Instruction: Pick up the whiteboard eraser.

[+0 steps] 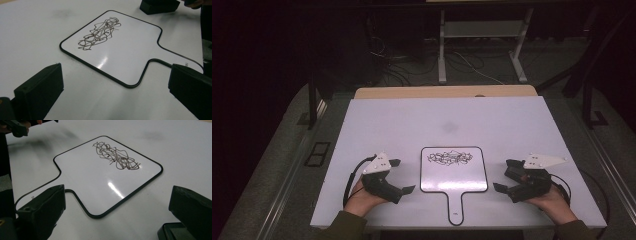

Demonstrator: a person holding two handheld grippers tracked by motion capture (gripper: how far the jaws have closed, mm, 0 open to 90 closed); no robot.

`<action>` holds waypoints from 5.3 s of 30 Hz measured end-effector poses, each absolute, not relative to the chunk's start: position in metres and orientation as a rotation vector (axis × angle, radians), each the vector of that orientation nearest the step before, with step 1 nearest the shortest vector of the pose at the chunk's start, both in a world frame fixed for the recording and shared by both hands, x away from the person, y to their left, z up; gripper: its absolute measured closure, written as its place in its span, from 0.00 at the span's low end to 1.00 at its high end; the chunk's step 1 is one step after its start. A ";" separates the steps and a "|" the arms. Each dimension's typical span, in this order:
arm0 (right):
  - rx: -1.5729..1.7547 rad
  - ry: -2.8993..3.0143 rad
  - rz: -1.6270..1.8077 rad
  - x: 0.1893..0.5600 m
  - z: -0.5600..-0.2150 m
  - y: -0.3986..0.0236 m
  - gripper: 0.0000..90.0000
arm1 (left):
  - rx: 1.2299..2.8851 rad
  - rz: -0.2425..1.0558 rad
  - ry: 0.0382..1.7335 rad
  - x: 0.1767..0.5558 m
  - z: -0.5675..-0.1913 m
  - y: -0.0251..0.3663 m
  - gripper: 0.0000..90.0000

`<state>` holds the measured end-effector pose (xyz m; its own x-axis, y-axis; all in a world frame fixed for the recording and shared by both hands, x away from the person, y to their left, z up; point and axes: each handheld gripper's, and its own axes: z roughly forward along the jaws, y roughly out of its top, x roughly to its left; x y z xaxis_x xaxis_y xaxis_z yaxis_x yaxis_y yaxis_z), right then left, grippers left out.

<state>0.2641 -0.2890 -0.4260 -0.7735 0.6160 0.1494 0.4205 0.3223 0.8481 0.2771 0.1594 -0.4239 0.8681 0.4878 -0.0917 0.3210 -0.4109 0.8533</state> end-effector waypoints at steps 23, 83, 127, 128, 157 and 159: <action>0.945 2.386 1.430 0.267 -0.413 -0.298 0.00 | 2.037 0.183 0.589 0.275 -0.427 0.160 0.00; 0.964 2.438 1.228 0.302 -0.399 -0.338 0.00 | 2.019 0.176 0.598 0.276 -0.428 0.164 0.00; 0.970 2.671 0.796 0.298 -0.429 -0.344 0.20 | 2.030 0.174 0.600 0.276 -0.430 0.165 0.00; 0.973 2.673 0.792 0.298 -0.430 -0.344 0.22 | 2.030 0.173 0.600 0.276 -0.430 0.165 0.00; 0.935 2.712 0.728 0.297 -0.431 -0.342 0.42 | 2.039 0.173 0.597 0.276 -0.430 0.165 0.00; 0.924 2.723 0.716 0.297 -0.430 -0.340 0.42 | 2.039 0.170 0.601 0.275 -0.430 0.165 0.00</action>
<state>0.2972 -0.3402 -0.4300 -0.7914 0.6112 -0.0135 0.5255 0.6914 0.4959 0.2753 0.1652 -0.4300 0.8687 0.4802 -0.1218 0.3453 -0.4106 0.8439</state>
